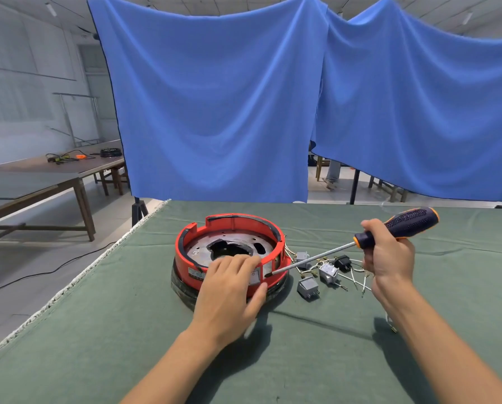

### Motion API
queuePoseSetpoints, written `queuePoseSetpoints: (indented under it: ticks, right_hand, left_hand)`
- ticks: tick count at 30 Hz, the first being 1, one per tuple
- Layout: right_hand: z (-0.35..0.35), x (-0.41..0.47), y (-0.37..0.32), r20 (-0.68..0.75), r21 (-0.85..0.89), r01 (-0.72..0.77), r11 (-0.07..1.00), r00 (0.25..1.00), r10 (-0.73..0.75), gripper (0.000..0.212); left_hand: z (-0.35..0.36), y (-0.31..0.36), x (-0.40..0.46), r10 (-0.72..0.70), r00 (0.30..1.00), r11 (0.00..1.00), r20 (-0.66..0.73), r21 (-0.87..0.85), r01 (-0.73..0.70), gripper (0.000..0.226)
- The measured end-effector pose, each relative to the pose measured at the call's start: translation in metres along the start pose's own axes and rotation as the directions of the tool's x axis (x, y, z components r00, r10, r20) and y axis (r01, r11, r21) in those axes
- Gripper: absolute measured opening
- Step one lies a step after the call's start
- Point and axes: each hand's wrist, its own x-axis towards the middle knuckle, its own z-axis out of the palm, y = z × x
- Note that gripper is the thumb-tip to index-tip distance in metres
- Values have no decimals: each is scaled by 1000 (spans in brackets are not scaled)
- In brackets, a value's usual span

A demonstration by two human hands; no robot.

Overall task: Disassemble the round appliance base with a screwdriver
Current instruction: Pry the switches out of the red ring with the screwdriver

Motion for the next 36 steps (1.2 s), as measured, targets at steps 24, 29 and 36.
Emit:
queuePoseSetpoints:
  ticks: [24, 29, 36]
  right_hand:
    - [-2, -14, 37, -258, 175, -80, 981, 958, 124, 24]
    - [-1, -21, 42, -326, 205, -139, 969, 924, 202, 24]
    - [2, -24, 49, -399, 220, -246, 944, 860, 317, 21]
  left_hand:
    - [14, 3, 5, -111, 985, 994, -135, -29, 108, 35]
    - [13, 7, 7, -129, 981, 990, -145, -76, 119, 38]
    - [13, 10, 8, -183, 970, 976, -158, -147, 160, 33]
